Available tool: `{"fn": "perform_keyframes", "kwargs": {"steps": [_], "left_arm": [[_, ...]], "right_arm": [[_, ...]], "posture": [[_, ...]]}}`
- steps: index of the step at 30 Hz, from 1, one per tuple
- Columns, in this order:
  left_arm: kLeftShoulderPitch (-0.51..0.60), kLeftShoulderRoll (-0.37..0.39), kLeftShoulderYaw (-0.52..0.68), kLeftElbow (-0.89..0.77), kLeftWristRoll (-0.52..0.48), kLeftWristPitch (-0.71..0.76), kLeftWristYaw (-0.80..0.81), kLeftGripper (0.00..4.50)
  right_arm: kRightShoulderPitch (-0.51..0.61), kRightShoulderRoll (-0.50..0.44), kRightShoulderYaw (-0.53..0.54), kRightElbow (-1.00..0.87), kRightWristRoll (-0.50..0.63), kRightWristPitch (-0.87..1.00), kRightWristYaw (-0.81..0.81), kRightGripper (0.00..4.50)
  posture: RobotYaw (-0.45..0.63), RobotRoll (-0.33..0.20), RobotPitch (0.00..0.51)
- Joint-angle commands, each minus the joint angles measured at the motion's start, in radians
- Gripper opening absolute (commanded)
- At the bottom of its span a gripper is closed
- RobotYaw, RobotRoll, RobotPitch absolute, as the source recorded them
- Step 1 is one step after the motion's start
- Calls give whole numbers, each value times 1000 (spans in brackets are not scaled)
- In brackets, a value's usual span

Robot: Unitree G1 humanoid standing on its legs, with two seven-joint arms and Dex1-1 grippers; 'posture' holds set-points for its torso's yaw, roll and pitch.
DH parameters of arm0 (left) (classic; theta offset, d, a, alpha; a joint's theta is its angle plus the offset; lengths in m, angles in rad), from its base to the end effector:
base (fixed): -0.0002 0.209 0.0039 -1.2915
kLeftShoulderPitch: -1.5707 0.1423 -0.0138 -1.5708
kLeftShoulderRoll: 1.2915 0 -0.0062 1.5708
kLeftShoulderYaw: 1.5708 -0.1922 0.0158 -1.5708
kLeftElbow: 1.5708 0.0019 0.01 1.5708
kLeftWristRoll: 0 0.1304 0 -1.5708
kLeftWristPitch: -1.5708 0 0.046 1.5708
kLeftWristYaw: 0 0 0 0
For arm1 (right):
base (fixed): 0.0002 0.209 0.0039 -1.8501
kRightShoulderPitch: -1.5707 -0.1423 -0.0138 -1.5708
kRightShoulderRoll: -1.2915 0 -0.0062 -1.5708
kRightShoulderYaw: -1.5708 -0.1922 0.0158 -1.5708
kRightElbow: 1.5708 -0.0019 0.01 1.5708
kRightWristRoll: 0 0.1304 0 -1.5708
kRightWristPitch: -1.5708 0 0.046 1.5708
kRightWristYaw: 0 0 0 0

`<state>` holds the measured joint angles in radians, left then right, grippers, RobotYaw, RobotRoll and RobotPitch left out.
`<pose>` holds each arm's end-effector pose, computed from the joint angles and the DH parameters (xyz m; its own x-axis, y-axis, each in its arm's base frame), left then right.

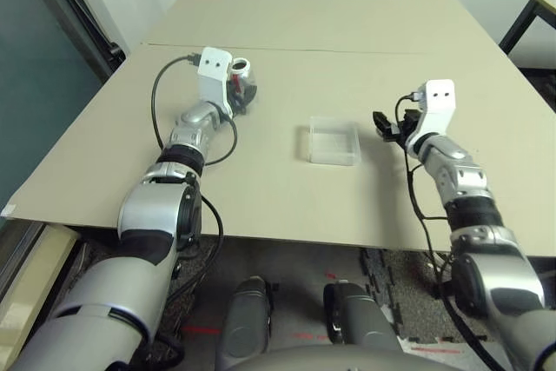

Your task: Pour the medicine from the bottle into the box.

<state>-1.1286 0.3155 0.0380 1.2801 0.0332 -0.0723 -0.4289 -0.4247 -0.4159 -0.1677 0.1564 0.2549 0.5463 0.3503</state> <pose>0.3695 0.1887 0.1519 0.9239 -0.3388 -0.1779 0.3744 0.8967 0.2362 0.2712 -0.2449 0.1099 0.9523 0.1984 -0.2320 -0.2055 0.9786 -0.0065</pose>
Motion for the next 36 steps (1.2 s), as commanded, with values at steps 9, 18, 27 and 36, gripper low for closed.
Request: {"fn": "perform_keyframes", "kwargs": {"steps": [9, 18, 27, 36], "left_arm": [[-183, -10, -363, 44, 410, -242, 69, 2458], [-270, -66, -785, 67, 834, -397, 271, 2458], [-292, -105, -1037, 89, 1094, -385, 470, 2458], [-276, -112, -1047, 100, 1113, -383, 500, 2458]], "right_arm": [[163, -142, 50, -376, 50, 257, 124, 4500], [116, -181, 219, -450, 43, 306, 221, 4500], [27, -167, 295, -395, 10, 297, 246, 4500], [27, -153, 301, -402, 12, 308, 246, 4500]], "posture": [[-67, 0, 47], [-117, 0, 36], [-142, 0, 43], [-140, 0, 62]]}}
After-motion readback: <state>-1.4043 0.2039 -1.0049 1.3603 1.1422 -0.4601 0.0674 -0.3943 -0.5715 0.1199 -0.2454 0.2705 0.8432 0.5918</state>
